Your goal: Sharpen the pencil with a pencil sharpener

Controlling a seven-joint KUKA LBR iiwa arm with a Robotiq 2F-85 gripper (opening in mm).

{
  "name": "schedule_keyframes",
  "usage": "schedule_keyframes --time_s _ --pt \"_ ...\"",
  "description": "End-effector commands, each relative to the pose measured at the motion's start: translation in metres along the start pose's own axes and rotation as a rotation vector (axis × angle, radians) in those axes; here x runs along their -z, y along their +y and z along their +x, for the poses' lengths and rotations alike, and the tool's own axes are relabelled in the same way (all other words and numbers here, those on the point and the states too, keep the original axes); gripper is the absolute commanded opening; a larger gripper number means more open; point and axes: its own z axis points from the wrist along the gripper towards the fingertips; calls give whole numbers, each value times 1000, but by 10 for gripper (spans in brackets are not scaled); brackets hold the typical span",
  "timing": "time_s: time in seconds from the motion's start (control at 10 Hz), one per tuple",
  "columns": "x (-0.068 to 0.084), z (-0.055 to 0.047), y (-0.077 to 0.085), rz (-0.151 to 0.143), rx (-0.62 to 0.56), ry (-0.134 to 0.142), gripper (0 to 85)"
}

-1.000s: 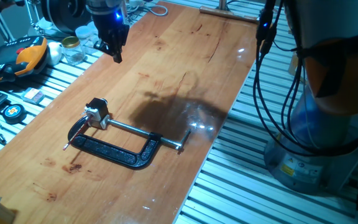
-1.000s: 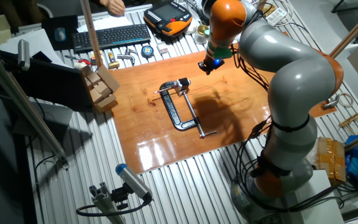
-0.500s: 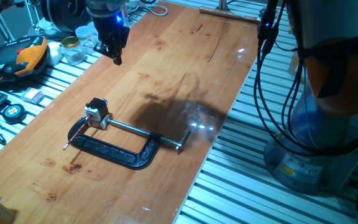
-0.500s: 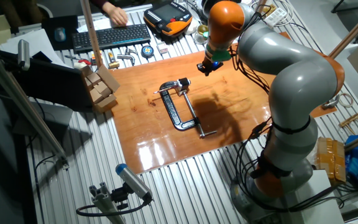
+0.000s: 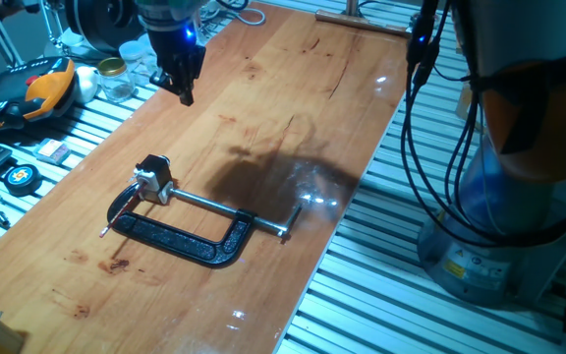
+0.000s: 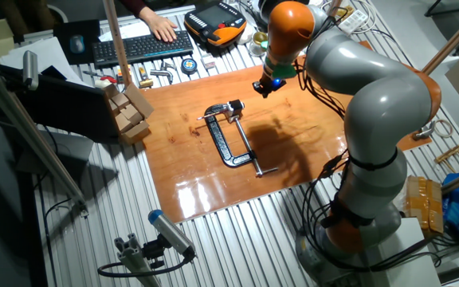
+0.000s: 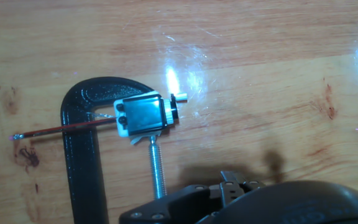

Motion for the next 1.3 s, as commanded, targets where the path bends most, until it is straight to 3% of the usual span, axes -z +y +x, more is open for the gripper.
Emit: schedule_keyframes --time_s 0.0,0.5,1.2 --pt "-2 0 -1 -5 0 -6 0" --pt "-8 4 3 -23 -6 -23 0" --pt "-8 4 3 -18 -1 -17 0"
